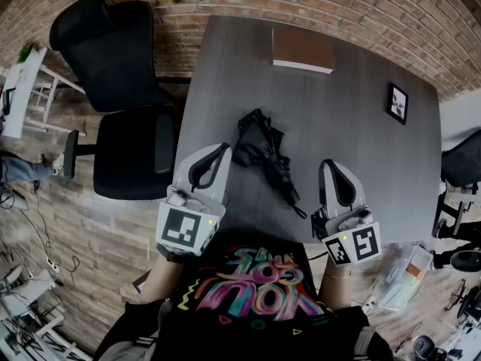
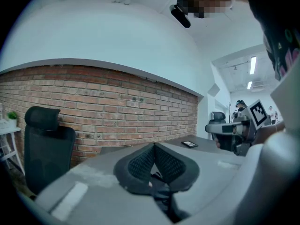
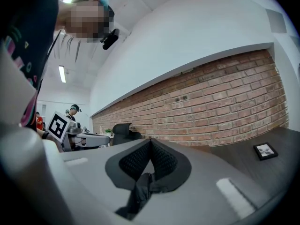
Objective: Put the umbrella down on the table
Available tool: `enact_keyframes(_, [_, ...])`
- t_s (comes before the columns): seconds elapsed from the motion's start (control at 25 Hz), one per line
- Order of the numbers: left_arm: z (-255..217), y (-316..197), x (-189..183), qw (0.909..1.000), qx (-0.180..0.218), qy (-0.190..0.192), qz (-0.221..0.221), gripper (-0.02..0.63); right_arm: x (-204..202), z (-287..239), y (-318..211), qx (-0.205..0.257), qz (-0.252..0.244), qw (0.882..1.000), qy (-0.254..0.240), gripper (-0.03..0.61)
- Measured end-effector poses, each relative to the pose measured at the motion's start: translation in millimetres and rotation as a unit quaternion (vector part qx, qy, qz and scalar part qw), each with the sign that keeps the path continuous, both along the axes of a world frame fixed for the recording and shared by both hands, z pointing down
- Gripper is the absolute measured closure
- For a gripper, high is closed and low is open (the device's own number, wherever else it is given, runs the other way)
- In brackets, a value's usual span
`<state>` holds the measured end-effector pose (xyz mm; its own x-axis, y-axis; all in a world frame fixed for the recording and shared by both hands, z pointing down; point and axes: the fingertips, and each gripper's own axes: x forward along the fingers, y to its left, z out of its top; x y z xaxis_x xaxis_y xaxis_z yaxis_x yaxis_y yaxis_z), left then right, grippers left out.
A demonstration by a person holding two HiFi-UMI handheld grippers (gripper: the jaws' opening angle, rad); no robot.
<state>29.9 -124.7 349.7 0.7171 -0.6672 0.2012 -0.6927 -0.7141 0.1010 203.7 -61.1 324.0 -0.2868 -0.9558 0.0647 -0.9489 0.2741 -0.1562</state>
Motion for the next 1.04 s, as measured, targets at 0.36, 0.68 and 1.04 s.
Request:
enact_keyframes(0.36, [2.3, -0.2, -0.6, 1.0, -0.002, -0.001, -0.001, 0.614, -4.5, 2.6, -2.0, -0.006, -0.013, 1.0, 0.008, 0.578])
enact_keyframes(0.68, [2.4, 0.9, 0.6, 1.0, -0.001, -0.004, -0.001, 0.614, -2.6, 3.4, -0.6, -0.007, -0.012, 1.0, 0.004, 0.578])
enact_keyframes(1.04, [4.0, -1.8, -0.3, 1.0, 0.0, -0.006, -0.003, 0.614, -2.8, 9.4, -1.1, -0.011, -0.006, 1.0, 0.002, 0.578])
